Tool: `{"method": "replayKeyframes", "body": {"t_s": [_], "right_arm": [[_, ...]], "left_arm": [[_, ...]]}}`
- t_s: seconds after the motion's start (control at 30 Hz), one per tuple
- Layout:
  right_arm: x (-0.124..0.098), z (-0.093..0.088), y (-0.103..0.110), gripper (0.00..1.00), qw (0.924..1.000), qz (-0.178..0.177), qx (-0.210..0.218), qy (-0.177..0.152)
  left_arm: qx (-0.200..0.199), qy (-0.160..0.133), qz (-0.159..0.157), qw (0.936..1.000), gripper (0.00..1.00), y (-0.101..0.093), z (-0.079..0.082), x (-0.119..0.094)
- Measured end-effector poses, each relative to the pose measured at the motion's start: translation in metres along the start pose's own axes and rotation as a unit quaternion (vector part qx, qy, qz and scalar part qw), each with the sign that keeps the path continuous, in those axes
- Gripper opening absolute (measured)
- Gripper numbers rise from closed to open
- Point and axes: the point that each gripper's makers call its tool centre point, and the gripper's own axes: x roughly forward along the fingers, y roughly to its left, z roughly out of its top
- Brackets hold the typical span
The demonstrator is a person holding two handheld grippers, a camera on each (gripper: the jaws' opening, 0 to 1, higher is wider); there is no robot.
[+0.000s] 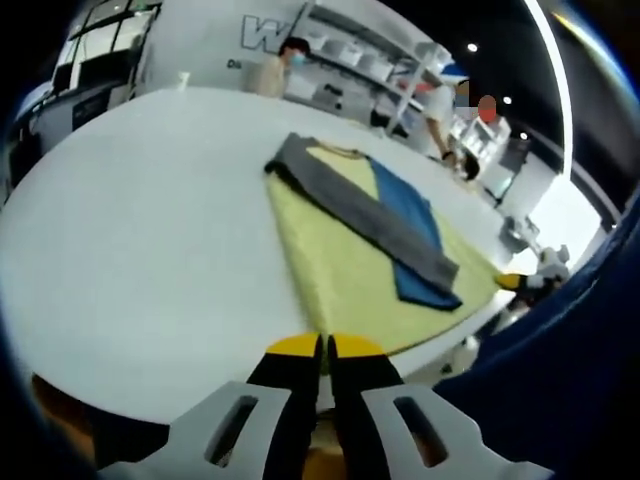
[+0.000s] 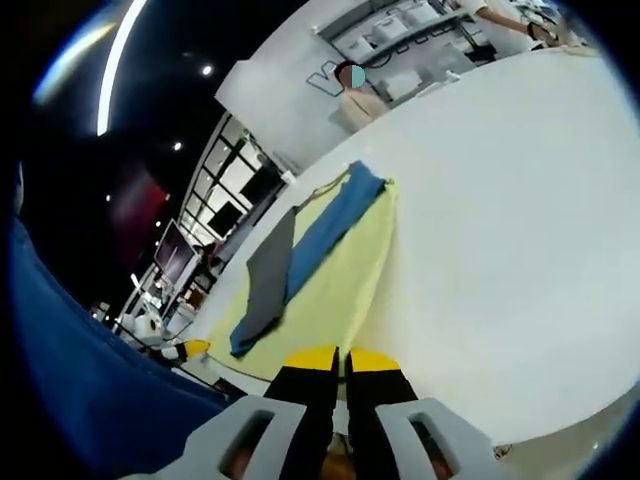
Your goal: Fold the garment on the visible template until the final outline fits inside the template.
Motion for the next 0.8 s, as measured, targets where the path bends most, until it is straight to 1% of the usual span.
{"method": "replayKeyframes", "body": {"t_s": [0.1,0.27,0.37,0.53,0.57,0.63,0.67,0.8], "right_arm": [[-0.004,-0.004,0.002,0.0,1.0,0.0,0.004,0.0],[-0.009,-0.011,0.004,0.0,0.9999,0.0,0.014,-0.002],[-0.013,-0.017,0.008,0.0,0.9998,0.0,0.018,0.001],[-0.019,-0.022,0.013,0.0,0.9996,0.0,0.028,0.003],[-0.019,-0.023,0.014,0.0,0.9996,0.0,0.028,0.004],[-0.021,-0.026,0.015,0.0,0.9996,0.0,0.028,0.007],[-0.023,-0.028,0.011,0.0,0.9995,0.0,0.029,0.01],[-0.027,-0.033,0.011,0.0,0.9993,0.0,0.036,0.013]], "left_arm": [[-0.002,0.002,-0.001,1.0,0.0,-0.007,-0.002,-0.005],[-0.006,0.007,-0.003,1.0,0.0,-0.011,-0.007,-0.01],[-0.006,0.013,-0.002,0.9999,0.0,-0.01,-0.013,-0.014],[-0.013,0.013,-0.004,0.9998,0.0,-0.012,-0.018,-0.018],[-0.014,0.014,-0.004,0.9998,0.0,-0.007,-0.02,-0.019],[-0.011,0.017,-0.004,0.9998,0.0,-0.006,-0.022,-0.021],[-0.011,0.019,-0.004,0.9998,0.0,-0.006,-0.024,-0.023],[-0.015,0.02,-0.004,0.9997,0.0,-0.006,-0.029,-0.027]]}}
